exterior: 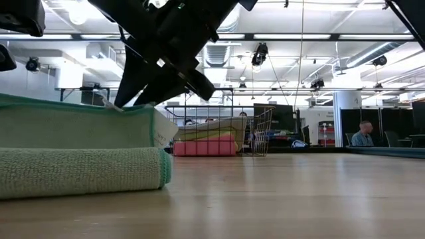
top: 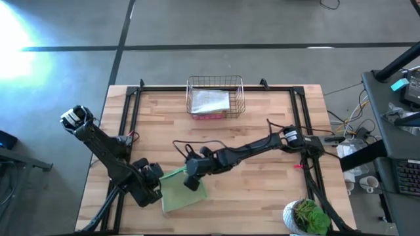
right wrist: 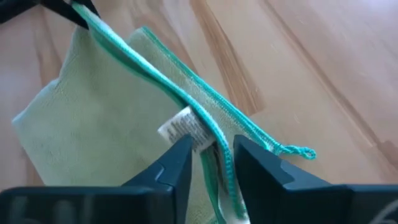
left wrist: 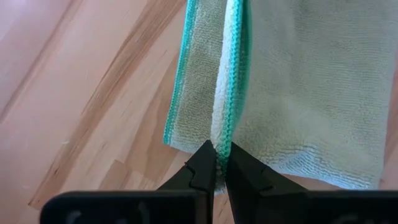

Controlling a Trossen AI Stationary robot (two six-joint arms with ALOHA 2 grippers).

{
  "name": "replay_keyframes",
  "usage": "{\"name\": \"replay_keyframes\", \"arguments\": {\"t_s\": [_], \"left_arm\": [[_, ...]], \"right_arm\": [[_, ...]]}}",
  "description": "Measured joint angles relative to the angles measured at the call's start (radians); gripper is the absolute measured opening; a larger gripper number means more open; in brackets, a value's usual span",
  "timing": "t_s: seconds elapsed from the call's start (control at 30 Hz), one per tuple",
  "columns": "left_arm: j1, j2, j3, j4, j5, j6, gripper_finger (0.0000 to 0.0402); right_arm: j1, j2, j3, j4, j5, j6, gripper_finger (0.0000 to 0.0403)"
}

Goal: Fold microfiber towels
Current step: Fold the light green microfiber cloth

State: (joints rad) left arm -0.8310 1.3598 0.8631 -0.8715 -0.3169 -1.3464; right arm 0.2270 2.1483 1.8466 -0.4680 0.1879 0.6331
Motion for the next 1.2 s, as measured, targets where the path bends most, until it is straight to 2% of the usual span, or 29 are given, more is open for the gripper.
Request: {"name": "replay_keyframes", "arguments": {"t_s": [0.3, 0.4, 0.73, 0.83, 0.97, 1.1, 1.2], "left_arm": [[0.0, 0.0, -0.003, 0.003, 0.001, 0.018, 0.0013], [0.0, -0.001, -0.003, 0.004, 0.0, 0.074, 0.0013], [0.0, 0.001, -0.007, -0.035, 0.035, 0.075, 0.0017], [0.003, 0.001, -0.007, -0.088, 0.058, 0.071, 0.0038], [0.015, -0.002, -0.007, -0.14, 0.068, 0.071, 0.0084], [0.029, -0.009, -0.005, -0.14, 0.056, 0.15, 0.0128], [0.038, -0.019, -0.005, -0.138, 0.05, 0.17, 0.0146]], "right_arm": [[-0.005, 0.0, 0.043, -0.051, -0.003, 0.003, 0.0145], [-0.005, 0.0, 0.086, -0.132, -0.003, 0.0, 0.0142], [0.001, -0.001, 0.278, -0.365, -0.003, -0.059, 0.0119], [0.007, -0.001, 0.33, -0.407, -0.003, -0.078, 0.0116], [0.012, -0.002, 0.371, -0.45, -0.003, -0.106, 0.0114], [0.019, -0.002, 0.395, -0.495, -0.003, -0.111, 0.0114], [0.026, -0.002, 0.403, -0.523, -0.003, -0.112, 0.0114]]}}
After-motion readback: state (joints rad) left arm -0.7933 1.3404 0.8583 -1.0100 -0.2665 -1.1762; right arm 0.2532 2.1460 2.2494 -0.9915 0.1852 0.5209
